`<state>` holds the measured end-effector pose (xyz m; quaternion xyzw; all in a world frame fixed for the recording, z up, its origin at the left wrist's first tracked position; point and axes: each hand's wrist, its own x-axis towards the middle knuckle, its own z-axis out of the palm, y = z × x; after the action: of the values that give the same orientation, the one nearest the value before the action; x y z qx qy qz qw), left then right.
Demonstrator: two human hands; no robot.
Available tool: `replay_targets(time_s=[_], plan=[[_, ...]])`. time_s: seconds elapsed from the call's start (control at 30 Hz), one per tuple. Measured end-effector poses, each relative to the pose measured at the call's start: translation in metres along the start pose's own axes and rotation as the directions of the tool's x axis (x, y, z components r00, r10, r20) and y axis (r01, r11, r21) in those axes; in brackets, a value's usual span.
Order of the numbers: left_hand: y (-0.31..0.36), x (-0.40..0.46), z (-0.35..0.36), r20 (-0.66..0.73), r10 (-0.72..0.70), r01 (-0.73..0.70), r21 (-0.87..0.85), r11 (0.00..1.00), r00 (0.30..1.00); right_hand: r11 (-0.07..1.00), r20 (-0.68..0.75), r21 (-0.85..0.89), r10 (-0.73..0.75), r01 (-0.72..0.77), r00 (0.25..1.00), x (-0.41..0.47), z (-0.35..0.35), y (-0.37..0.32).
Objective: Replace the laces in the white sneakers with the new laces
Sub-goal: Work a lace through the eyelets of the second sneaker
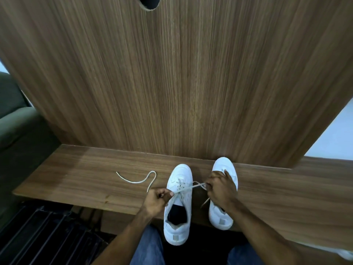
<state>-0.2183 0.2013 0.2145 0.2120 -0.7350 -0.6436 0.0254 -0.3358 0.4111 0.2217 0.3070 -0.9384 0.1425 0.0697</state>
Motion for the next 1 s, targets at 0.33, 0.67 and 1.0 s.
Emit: replay_targets(time_s=[0.33, 0.67, 1.0], plan=[[0.012, -0.001, 0.019, 0.030, 0.084, -0.086, 0.066, 0.994, 0.996, 0.936, 0.030, 0.211, -0.295, 0.283, 0.955, -0.009, 0.003, -0.055], [0.003, -0.002, 0.016, 0.018, 0.029, -0.029, 0.003, 1.000, 0.999, 0.954, 0.086, 0.291, -0.099, 0.070, 0.991, -0.013, 0.002, -0.048], [-0.018, 0.009, 0.019, -0.110, 0.082, -0.067, 0.142, 0.988, 0.991, 0.906, 0.121, 0.413, 0.053, -0.099, 0.991, -0.008, 0.015, -0.054]])
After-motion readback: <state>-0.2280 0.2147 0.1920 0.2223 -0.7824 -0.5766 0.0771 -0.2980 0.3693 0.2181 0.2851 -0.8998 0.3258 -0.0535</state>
